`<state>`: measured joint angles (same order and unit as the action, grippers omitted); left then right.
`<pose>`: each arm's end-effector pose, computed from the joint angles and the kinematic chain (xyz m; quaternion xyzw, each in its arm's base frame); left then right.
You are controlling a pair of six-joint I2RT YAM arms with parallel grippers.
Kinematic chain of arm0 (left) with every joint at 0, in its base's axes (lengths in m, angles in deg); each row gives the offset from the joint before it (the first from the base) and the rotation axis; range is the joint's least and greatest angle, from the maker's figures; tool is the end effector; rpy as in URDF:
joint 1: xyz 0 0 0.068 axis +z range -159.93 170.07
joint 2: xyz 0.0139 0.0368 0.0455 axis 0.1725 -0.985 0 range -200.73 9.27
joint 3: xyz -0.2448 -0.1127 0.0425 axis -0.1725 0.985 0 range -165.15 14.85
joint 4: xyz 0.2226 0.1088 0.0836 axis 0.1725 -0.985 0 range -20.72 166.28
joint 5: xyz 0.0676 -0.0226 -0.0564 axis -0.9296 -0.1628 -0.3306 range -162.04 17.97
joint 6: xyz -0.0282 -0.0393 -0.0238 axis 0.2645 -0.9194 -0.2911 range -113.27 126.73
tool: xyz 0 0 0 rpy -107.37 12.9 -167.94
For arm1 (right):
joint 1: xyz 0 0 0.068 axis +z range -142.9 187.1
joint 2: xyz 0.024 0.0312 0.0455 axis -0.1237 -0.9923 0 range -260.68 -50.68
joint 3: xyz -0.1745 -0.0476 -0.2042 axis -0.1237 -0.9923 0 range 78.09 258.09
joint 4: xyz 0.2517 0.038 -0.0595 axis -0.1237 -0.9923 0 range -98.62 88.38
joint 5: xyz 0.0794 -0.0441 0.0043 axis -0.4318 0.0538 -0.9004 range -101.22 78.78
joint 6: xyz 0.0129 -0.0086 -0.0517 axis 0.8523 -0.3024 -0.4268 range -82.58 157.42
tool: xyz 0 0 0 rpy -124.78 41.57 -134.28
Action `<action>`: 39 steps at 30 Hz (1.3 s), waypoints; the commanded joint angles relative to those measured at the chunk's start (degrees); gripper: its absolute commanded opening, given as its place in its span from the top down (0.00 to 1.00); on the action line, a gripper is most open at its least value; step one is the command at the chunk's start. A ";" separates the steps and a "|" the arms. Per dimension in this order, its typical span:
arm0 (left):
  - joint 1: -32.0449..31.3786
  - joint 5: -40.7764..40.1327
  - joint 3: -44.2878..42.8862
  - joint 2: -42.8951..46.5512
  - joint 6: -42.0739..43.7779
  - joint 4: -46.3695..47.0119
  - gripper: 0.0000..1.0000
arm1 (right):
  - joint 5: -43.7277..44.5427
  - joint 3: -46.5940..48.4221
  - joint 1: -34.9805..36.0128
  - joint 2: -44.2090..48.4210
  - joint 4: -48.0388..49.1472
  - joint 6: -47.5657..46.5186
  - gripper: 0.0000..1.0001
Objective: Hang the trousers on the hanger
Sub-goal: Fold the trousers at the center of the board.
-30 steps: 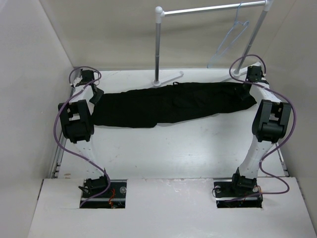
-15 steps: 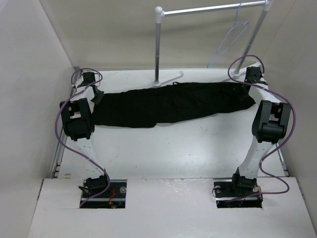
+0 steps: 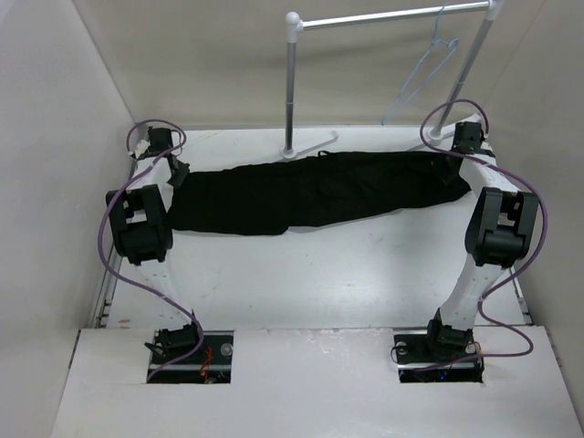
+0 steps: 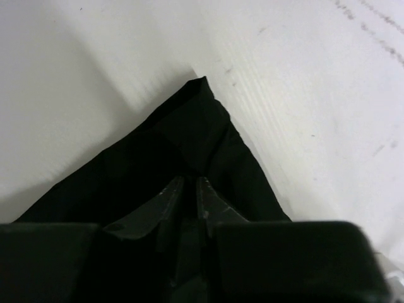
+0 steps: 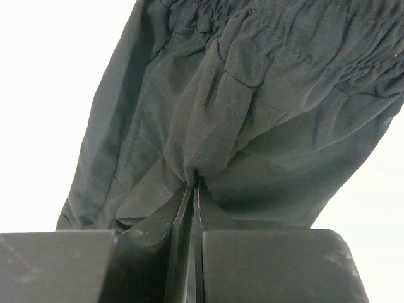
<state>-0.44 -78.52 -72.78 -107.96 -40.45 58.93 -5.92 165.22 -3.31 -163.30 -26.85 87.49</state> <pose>0.4513 0.0795 0.1996 -0.4590 0.8076 -0.0685 0.3638 0.4299 -0.0824 0.2212 0.4873 0.8050 0.0728 0.3306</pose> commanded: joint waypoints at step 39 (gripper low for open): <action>4.87 -3.01 -11.31 2.55 -5.99 3.55 0.99 | -3.72 26.04 -3.08 -9.53 -3.23 -1.29 0.96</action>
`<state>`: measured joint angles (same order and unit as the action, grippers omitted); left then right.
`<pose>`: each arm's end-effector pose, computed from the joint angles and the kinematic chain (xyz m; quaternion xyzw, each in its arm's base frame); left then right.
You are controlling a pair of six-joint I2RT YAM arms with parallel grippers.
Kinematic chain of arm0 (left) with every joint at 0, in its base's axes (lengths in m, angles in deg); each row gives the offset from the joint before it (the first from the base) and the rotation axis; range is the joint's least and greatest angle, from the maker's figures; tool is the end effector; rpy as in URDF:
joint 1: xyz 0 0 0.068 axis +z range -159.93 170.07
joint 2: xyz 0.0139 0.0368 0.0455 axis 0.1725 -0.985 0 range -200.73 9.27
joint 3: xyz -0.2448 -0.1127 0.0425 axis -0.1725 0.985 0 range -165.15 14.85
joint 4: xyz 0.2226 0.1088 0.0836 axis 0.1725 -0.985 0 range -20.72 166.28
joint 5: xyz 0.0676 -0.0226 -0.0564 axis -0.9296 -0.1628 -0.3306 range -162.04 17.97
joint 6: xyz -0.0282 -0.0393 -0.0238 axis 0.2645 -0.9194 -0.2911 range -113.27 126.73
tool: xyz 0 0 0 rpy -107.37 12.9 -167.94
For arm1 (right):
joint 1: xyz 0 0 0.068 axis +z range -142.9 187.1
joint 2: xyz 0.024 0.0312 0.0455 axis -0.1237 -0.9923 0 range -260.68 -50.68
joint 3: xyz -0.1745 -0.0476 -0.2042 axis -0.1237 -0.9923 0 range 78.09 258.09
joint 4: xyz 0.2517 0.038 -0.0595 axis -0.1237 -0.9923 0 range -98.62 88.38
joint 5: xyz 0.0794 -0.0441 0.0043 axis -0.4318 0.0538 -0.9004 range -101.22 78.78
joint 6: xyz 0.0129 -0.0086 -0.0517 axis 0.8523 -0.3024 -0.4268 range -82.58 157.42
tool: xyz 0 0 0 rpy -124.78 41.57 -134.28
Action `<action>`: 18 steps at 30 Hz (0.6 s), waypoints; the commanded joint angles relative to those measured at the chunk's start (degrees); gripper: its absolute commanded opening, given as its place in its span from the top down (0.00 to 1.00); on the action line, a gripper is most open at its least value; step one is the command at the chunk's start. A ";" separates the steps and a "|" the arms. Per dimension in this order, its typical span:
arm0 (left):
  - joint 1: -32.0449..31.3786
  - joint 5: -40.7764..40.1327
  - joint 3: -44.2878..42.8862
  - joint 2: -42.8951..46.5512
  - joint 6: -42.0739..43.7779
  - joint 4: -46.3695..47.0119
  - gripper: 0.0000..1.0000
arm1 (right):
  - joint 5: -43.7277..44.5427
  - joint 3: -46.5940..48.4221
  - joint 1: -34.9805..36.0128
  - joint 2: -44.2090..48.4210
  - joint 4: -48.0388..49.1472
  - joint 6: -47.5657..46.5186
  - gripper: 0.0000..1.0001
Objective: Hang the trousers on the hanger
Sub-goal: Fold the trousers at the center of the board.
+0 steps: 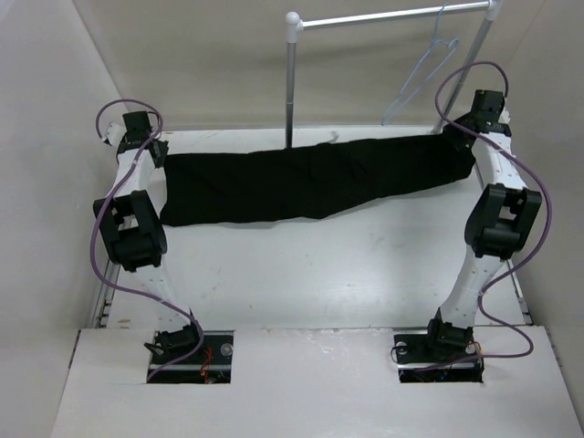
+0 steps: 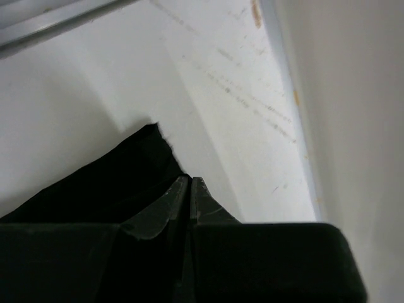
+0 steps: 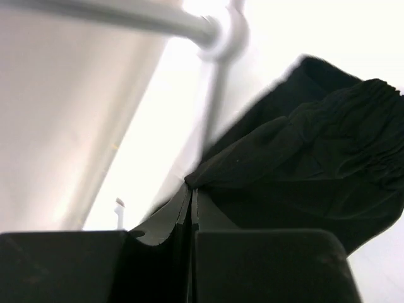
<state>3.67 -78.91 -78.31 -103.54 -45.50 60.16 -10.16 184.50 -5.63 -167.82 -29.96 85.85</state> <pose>0.4481 0.1128 0.2672 -0.5057 0.7310 -0.1001 0.4471 0.4654 -0.1059 0.2926 0.4627 0.7752 0.1237 0.4118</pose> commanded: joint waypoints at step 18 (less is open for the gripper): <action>2.70 -2.17 5.31 4.93 -0.42 5.57 0.39 | -0.10 -7.93 0.65 6.64 7.58 2.02 0.36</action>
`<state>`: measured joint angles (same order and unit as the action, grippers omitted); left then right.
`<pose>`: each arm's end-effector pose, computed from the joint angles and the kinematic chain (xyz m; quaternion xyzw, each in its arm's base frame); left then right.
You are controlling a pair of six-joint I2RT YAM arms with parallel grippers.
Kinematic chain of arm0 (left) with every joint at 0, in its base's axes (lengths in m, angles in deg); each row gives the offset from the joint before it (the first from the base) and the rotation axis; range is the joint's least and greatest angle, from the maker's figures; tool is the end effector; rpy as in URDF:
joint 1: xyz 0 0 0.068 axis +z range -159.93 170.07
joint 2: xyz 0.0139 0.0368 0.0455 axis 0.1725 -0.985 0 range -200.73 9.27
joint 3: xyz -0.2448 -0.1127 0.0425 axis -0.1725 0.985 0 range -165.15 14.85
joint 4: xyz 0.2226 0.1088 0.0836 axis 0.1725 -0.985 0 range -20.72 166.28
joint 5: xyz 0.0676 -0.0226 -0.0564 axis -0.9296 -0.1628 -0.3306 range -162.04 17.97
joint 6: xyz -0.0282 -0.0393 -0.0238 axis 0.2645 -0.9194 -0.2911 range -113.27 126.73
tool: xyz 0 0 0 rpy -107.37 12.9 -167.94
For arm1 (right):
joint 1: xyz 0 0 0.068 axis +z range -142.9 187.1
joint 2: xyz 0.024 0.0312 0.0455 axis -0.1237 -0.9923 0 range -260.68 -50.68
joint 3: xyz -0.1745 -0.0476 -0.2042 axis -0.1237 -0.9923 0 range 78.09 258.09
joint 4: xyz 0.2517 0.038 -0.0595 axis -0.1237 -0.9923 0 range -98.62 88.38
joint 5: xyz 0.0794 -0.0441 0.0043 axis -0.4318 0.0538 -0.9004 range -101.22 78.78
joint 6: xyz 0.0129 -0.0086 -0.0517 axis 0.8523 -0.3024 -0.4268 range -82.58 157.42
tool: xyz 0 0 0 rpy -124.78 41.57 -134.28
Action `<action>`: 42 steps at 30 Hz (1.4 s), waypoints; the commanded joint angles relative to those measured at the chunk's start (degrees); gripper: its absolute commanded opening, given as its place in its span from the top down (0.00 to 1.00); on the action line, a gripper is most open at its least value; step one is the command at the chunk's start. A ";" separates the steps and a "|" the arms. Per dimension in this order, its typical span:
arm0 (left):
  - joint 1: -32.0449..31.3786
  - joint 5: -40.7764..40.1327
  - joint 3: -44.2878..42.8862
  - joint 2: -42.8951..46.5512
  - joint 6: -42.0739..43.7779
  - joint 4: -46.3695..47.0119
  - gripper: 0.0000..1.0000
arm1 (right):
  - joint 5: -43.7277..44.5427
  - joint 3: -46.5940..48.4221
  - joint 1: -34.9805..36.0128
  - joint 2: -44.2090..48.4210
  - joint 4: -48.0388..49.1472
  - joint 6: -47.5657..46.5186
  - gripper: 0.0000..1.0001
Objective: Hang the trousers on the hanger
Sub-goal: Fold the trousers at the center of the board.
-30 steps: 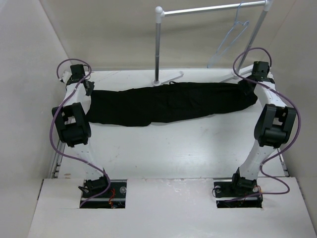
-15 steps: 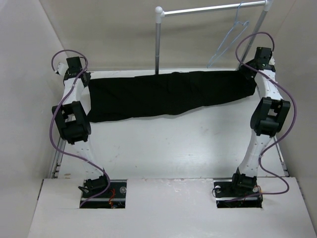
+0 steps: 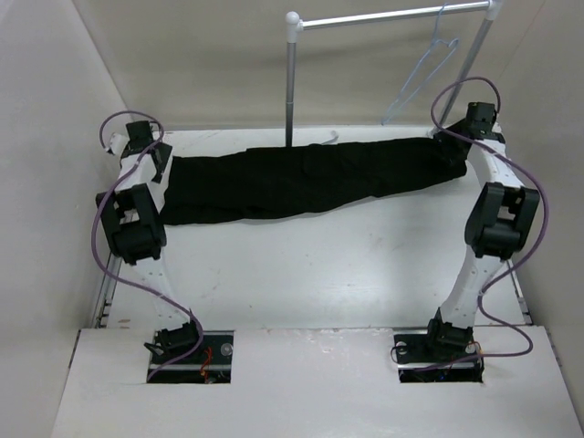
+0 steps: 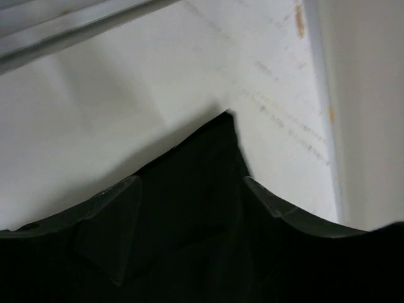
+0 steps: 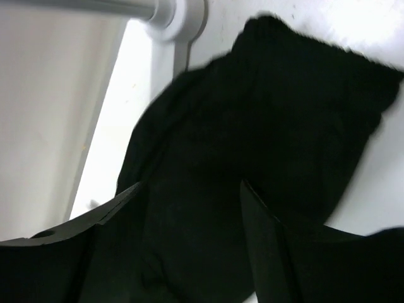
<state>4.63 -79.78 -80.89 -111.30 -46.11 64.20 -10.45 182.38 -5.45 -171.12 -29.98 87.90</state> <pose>0.4723 0.1276 0.2269 -0.5203 0.7258 -0.0891 0.4411 0.4722 -0.1056 0.2537 0.4843 0.7848 0.1197 0.3676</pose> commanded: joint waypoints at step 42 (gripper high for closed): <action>-2.13 5.73 38.52 22.31 -7.28 14.89 0.58 | -5.70 -22.29 -7.26 8.03 14.39 -2.31 0.41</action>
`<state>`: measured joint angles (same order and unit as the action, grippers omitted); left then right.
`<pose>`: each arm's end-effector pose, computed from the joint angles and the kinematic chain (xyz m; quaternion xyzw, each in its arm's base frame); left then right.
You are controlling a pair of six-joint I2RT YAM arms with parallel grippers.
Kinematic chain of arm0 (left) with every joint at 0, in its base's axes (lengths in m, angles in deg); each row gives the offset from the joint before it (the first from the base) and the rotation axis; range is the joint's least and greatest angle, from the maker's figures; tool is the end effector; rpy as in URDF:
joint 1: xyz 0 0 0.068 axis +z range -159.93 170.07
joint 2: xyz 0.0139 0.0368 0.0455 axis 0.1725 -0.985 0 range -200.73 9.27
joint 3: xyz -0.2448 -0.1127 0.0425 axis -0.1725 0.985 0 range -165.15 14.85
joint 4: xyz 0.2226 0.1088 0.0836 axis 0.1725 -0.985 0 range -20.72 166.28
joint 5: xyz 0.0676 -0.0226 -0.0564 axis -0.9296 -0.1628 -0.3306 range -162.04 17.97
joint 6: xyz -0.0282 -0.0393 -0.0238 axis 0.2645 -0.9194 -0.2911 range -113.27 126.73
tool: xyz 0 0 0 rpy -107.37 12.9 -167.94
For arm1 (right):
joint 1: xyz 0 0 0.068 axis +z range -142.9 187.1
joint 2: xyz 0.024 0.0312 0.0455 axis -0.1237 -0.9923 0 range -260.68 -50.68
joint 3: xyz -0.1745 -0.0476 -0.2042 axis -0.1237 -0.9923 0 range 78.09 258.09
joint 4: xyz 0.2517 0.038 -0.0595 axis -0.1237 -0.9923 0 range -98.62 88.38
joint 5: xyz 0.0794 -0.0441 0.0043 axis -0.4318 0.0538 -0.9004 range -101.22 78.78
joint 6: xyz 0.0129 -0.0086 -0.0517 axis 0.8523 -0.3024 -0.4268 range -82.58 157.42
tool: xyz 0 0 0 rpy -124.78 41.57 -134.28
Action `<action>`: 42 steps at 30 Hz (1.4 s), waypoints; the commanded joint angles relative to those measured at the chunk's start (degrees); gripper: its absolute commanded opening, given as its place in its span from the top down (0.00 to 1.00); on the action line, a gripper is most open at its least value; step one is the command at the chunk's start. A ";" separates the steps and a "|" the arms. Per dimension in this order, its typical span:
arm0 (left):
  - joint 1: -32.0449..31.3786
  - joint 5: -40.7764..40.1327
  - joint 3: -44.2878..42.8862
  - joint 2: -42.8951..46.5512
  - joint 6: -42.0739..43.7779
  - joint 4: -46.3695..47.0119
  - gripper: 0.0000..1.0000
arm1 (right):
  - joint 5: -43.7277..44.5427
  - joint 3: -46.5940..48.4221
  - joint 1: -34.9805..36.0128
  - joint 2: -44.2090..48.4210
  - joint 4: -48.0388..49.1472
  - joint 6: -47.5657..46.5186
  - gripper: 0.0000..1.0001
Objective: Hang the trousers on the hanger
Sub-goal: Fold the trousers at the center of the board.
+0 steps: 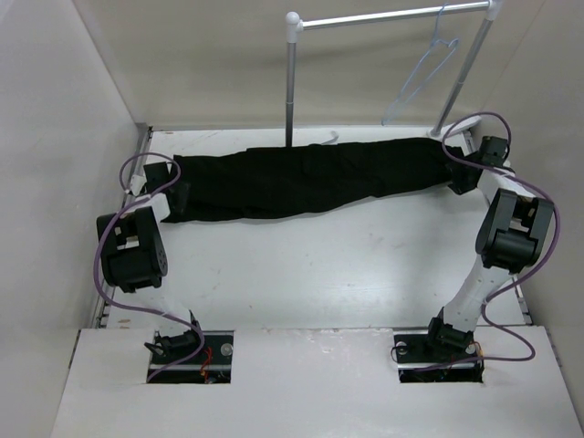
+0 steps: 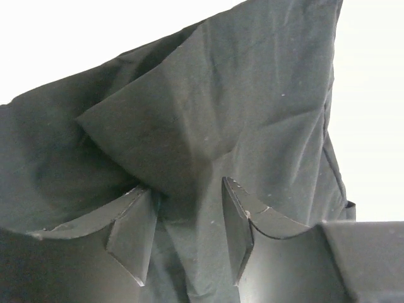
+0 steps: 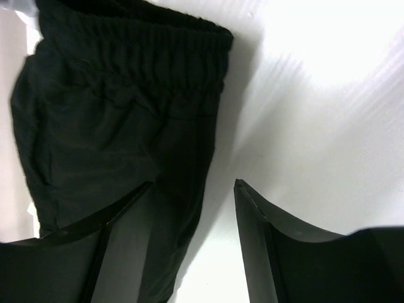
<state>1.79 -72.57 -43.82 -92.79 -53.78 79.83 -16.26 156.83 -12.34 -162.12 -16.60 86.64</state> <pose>0.3707 0.0772 0.1769 -0.5354 0.7305 -0.1712 0.3879 0.4053 -0.1398 0.1964 0.5123 0.7783 0.1322 0.3380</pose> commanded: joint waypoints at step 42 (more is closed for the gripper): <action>6.78 -13.44 7.69 29.27 10.33 -24.64 0.32 | 7.32 -17.04 6.91 18.45 -4.97 2.03 0.95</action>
<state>9.12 -83.41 -38.23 -69.23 -44.30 57.51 -9.68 139.91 -5.56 -145.97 -22.22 88.41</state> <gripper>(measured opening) 0.670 0.048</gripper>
